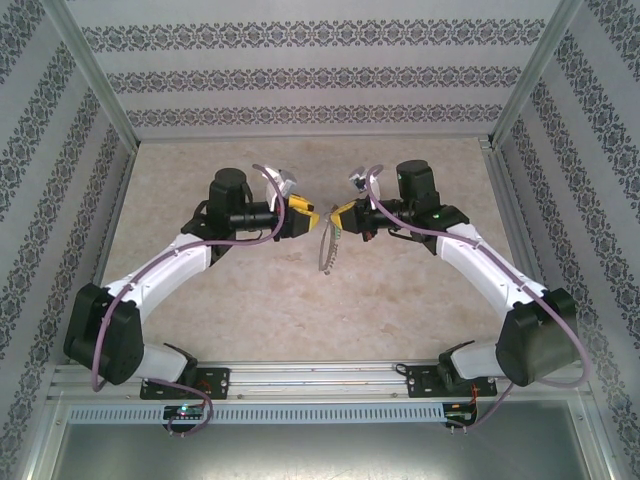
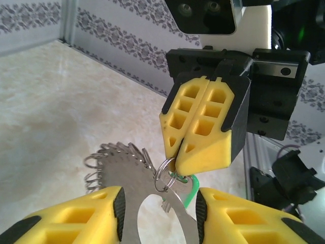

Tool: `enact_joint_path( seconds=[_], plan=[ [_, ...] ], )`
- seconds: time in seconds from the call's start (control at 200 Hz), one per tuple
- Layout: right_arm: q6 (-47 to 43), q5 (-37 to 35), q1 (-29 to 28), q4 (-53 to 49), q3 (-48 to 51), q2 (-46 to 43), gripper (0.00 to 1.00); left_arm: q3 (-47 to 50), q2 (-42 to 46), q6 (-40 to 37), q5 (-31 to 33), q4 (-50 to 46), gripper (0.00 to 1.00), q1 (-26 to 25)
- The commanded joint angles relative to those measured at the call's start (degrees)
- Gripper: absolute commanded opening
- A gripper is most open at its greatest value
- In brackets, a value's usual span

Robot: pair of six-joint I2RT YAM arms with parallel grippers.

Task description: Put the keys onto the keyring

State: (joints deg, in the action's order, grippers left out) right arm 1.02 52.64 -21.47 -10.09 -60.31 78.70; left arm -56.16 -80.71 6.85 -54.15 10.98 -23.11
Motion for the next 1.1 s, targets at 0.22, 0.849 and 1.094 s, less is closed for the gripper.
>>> enact_joint_path(
  seconds=[0.22, 0.849, 1.094],
  plan=[
    [-1.4, 5.2, 0.0, -0.2, -2.4, 0.8, 0.0, -2.1, -3.1, 2.7, -7.7, 2.0, 0.4, 0.5],
    [-0.8, 5.0, -0.9, 0.5, -3.0, 0.8, 0.0, -1.8, -5.1, 6.3, -9.3, 7.5, 0.37, -1.0],
    [-0.8, 5.1, -1.1, 0.5, -3.0, 0.9, 0.0, -1.2, -5.6, 8.1, -9.3, 10.7, 0.36, -1.4]
  ],
)
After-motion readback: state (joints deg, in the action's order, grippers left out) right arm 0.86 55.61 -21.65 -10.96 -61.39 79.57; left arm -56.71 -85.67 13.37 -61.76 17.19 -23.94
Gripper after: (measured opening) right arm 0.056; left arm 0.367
